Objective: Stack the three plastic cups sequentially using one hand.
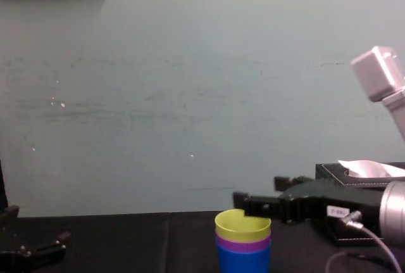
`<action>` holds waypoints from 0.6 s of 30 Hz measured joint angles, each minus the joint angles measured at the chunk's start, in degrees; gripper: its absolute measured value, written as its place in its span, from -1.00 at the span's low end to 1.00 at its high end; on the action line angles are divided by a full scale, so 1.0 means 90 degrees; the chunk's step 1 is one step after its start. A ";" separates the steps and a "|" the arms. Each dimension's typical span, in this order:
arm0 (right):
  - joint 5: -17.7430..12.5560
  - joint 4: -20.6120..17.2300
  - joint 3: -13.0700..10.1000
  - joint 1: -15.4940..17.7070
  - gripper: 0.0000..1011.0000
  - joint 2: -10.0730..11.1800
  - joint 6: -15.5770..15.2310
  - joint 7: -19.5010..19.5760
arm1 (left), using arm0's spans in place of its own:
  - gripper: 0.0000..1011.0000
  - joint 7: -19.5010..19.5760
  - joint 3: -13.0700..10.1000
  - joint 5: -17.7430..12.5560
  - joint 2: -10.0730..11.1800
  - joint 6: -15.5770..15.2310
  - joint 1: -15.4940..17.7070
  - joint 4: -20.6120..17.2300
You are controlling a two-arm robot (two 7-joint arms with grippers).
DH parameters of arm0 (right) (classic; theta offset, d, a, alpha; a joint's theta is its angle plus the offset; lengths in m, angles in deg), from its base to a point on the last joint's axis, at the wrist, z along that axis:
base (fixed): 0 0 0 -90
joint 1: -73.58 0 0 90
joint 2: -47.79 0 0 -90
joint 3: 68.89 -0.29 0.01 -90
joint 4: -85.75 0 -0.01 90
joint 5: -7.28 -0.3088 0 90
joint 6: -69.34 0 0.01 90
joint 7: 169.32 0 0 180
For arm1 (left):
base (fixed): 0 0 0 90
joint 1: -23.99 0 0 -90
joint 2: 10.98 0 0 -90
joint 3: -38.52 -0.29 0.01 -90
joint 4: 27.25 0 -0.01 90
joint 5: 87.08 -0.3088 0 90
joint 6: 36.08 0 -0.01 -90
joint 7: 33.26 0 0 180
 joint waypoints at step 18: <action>0.1071 -0.0336 -0.0631 0.0996 0.98 -0.0218 0.0683 0.1812 | 1.00 0.0000 0.0000 0.0000 0.0000 0.0001 0.0000 0.0000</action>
